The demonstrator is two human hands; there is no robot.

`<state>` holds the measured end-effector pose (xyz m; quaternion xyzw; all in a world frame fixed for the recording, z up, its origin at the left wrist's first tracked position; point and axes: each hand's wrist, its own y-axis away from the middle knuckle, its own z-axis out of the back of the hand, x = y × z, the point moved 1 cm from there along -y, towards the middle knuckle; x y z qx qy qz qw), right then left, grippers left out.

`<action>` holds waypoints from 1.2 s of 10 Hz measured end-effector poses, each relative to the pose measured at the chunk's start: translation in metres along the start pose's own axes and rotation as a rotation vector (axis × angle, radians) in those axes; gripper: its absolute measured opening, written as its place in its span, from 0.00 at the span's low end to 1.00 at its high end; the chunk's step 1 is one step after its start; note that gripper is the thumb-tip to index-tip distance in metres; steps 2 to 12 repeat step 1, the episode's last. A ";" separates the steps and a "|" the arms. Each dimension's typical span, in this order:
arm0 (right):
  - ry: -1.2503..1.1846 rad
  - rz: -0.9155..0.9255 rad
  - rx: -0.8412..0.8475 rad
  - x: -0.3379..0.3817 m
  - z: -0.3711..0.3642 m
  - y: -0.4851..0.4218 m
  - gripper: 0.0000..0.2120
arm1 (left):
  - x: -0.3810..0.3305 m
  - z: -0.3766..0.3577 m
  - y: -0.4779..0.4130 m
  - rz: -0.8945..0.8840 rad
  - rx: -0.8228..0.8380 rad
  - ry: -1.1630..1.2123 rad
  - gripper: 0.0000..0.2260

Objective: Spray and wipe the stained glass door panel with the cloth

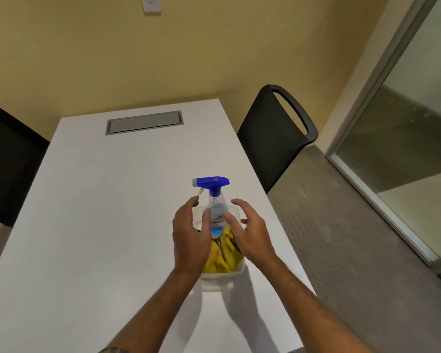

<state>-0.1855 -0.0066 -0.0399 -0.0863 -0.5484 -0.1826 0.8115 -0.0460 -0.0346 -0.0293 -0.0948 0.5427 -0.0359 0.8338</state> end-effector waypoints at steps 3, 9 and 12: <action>0.015 0.109 -0.106 0.024 0.017 0.036 0.24 | -0.031 0.018 0.023 -0.246 0.019 -0.066 0.29; 0.015 0.109 -0.106 0.024 0.017 0.036 0.24 | -0.031 0.018 0.023 -0.246 0.019 -0.066 0.29; 0.015 0.109 -0.106 0.024 0.017 0.036 0.24 | -0.031 0.018 0.023 -0.246 0.019 -0.066 0.29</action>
